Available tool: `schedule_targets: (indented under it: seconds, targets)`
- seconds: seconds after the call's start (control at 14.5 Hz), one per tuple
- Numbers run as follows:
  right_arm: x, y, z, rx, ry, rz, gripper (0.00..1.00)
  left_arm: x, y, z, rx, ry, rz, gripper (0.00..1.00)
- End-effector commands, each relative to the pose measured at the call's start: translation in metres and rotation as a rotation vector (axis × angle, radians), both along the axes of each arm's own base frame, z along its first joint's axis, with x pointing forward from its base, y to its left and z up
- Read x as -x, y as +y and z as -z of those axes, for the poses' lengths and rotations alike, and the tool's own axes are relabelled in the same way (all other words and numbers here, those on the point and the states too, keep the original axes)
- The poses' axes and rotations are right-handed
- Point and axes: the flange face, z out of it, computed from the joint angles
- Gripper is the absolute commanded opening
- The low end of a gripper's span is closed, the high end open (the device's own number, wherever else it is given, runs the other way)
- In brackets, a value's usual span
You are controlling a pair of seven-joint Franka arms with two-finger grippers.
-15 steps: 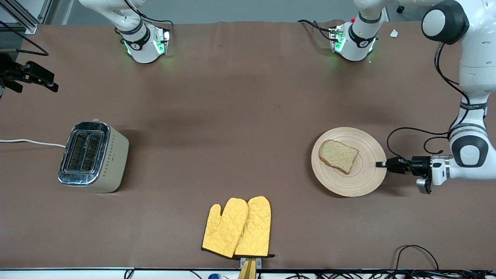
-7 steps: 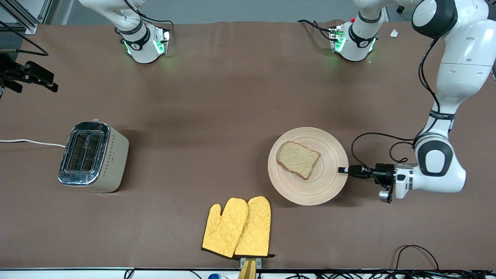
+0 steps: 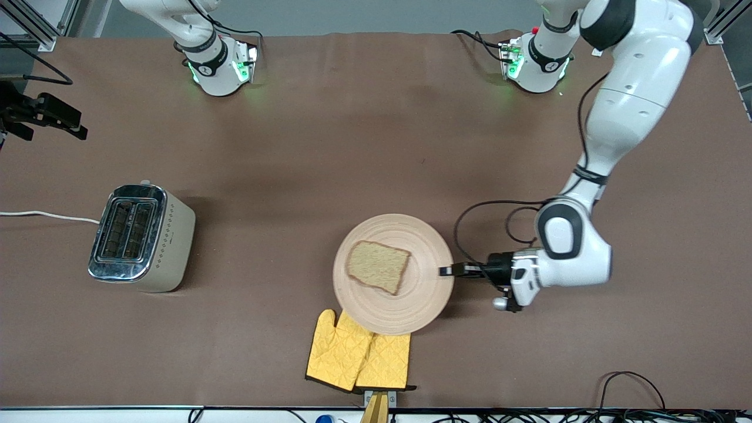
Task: Move plate and put bread in toaster
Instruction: 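Slide the plate with the left gripper toward the toaster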
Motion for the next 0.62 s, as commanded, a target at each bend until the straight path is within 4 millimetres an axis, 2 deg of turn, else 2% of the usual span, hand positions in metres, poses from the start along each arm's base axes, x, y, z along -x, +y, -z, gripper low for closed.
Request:
schedule_targets:
  seconds: [0.0,0.21,0.34,0.48,0.55]
  targets:
    - [0.001,-0.008,-0.003,0.004,0.001,0.002,1.0,0.013,-0.05,-0.007,0.015,0.005,-0.053,0.0]
    - [0.001,-0.013,-0.002,0.002,0.003,0.013,1.0,0.033,-0.104,0.0,0.044,0.004,-0.036,0.0]
    - [0.0,-0.015,-0.001,0.004,0.004,0.016,1.0,0.046,-0.131,0.001,0.055,-0.034,-0.003,0.0]
    - [0.0,-0.015,-0.001,0.004,0.004,0.016,1.0,0.067,-0.164,0.003,0.09,-0.07,0.041,0.0]
    - [0.0,-0.016,-0.001,0.004,0.004,0.017,1.0,0.076,-0.175,0.013,0.102,-0.097,0.05,0.0]
